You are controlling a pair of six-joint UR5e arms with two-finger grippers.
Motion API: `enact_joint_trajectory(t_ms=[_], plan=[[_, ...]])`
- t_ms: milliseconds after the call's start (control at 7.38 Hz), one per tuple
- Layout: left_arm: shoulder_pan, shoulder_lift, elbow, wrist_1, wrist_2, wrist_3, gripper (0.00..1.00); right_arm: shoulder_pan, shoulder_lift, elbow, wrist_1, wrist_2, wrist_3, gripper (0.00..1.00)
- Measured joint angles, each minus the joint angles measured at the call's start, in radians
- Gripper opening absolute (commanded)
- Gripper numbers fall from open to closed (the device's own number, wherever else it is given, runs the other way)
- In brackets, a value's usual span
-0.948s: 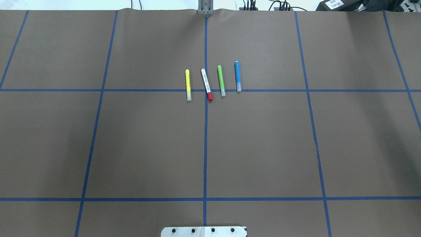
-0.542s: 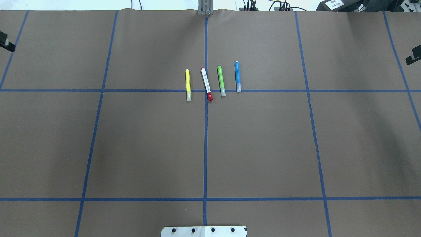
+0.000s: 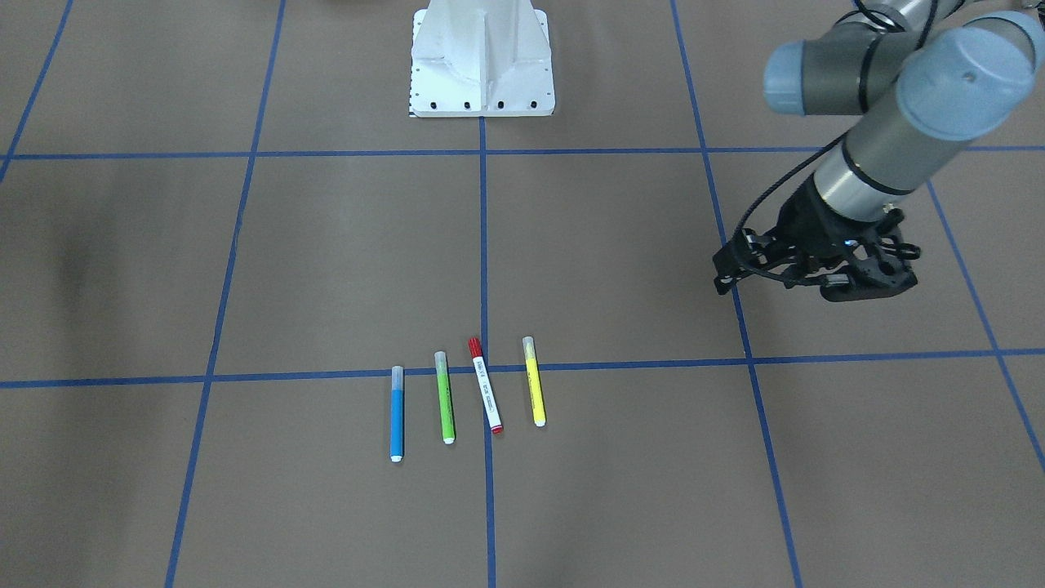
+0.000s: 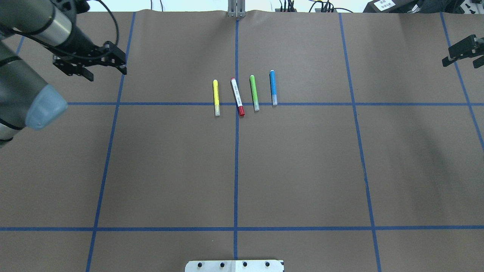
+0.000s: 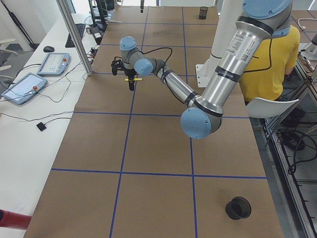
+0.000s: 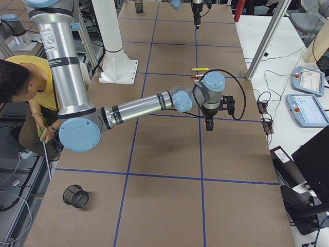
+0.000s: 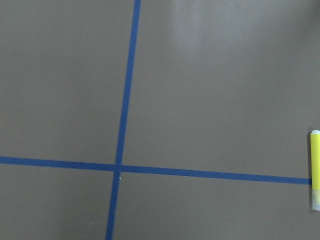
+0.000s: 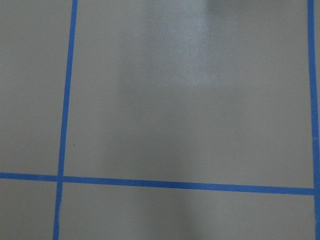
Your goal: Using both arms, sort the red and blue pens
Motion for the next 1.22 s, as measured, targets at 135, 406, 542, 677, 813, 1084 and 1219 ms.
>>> enact_joint_trajectory(t_ms=[135, 406, 542, 677, 813, 1084, 1219], plan=[[0.064, -0.066, 0.007, 0.065, 0.045, -0.071, 1.0, -0.013, 0.005, 0.0, 0.0, -0.004, 0.011, 1.0], [0.171, -0.177, 0.062, 0.107, 0.133, -0.157, 1.0, -0.024, 0.007, -0.001, 0.001, -0.011, 0.016, 0.99], [0.211, -0.246, 0.129, 0.11, 0.17, -0.17, 0.99, -0.026, 0.007, -0.001, 0.001, -0.012, 0.017, 1.0], [0.24, -0.324, 0.216, 0.109, 0.196, -0.175, 0.99, -0.027, 0.007, -0.001, 0.001, -0.012, 0.017, 1.0], [0.258, -0.385, 0.289, 0.101, 0.206, -0.177, 0.99, -0.028, 0.007, -0.001, 0.001, -0.012, 0.017, 0.99], [0.286, -0.453, 0.422, 0.014, 0.218, -0.203, 0.92, -0.029, 0.007, 0.0, 0.003, -0.012, 0.018, 1.0], [0.306, -0.477, 0.493, -0.045, 0.239, -0.227, 0.86, -0.029, 0.007, 0.0, 0.004, -0.012, 0.018, 1.0]])
